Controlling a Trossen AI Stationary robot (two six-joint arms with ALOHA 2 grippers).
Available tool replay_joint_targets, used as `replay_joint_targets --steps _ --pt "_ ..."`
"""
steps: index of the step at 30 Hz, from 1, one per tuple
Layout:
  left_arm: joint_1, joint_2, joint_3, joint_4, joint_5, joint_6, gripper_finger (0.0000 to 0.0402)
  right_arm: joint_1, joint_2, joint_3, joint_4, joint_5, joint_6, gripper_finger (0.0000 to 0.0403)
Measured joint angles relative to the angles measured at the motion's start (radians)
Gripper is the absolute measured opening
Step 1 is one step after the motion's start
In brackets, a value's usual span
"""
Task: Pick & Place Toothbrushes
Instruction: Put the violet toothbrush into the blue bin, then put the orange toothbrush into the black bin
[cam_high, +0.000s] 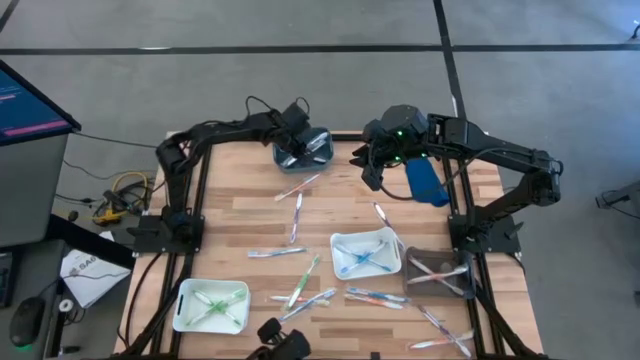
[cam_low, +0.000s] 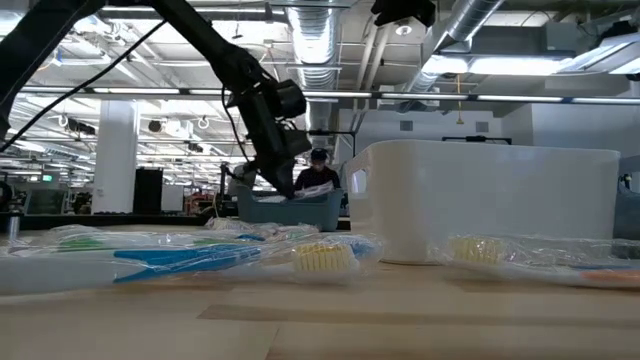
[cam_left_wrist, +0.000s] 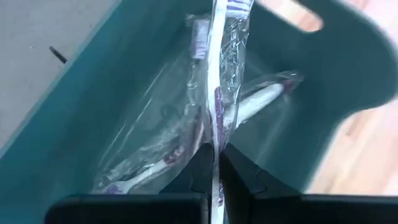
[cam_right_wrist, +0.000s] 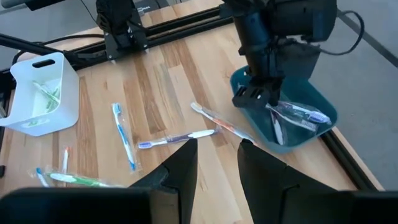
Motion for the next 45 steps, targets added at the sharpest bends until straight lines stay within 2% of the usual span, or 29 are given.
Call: replay_joint_targets --steps 11,17,24,33,38,45 --pt "-0.001 0.014 0.0 -0.005 -0.046 -0.009 0.0045 0.0 0.0 0.0 0.0 0.0 -0.002 0.0109" --pt "-0.005 0.015 0.0 -0.007 -0.037 -0.019 0.0088 -0.001 0.0 0.0 0.0 0.0 -0.019 0.0109" --pt "-0.017 -0.002 0.0 -0.013 -0.029 -0.126 0.0144 -0.006 0.0 0.0 -0.001 0.0 -0.026 0.0109" --pt "-0.055 -0.174 -0.001 0.009 -0.018 -0.192 0.0159 -0.006 0.0 0.0 -0.032 0.0 -0.017 0.0109" --pt "-0.104 -0.285 0.0 0.024 -0.019 -0.193 0.0157 -0.006 0.0 0.0 -0.08 0.0 0.099 0.0109" --pt "-0.202 -0.384 0.0 0.033 -0.016 -0.193 0.0158 -0.006 0.0 0.0 -0.234 -0.001 0.165 0.0109"
